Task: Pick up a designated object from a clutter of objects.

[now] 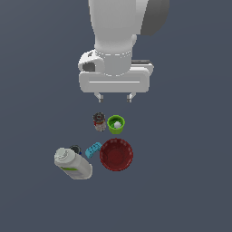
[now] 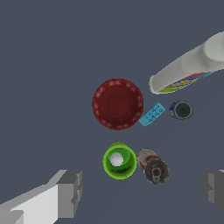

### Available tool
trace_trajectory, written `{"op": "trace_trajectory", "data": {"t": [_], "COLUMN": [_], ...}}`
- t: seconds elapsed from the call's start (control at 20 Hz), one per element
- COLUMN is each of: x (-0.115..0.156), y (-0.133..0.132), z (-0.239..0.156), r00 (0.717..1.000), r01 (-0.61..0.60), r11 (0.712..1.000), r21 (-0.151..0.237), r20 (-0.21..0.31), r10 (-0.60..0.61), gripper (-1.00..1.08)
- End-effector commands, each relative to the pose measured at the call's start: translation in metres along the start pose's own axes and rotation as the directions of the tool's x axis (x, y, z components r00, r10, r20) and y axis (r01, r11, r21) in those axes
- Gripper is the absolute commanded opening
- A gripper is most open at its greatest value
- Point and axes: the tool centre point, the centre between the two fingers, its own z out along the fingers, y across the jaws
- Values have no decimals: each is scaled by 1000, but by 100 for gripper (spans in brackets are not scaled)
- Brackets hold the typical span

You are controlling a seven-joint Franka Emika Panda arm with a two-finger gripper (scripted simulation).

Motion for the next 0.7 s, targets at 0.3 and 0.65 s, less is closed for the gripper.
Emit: {"op": "trace_trajectory", "data": {"t": [0.3, 0.65], "x": [-3, -6], "y": [-16, -25], "z": [12, 17], "r00": [1000, 999], "r01": [11, 24], "r11": [1000, 999], "r21": [14, 22], "r20": [22, 34], "r10": [-11, -24], "gripper": [100, 100]}}
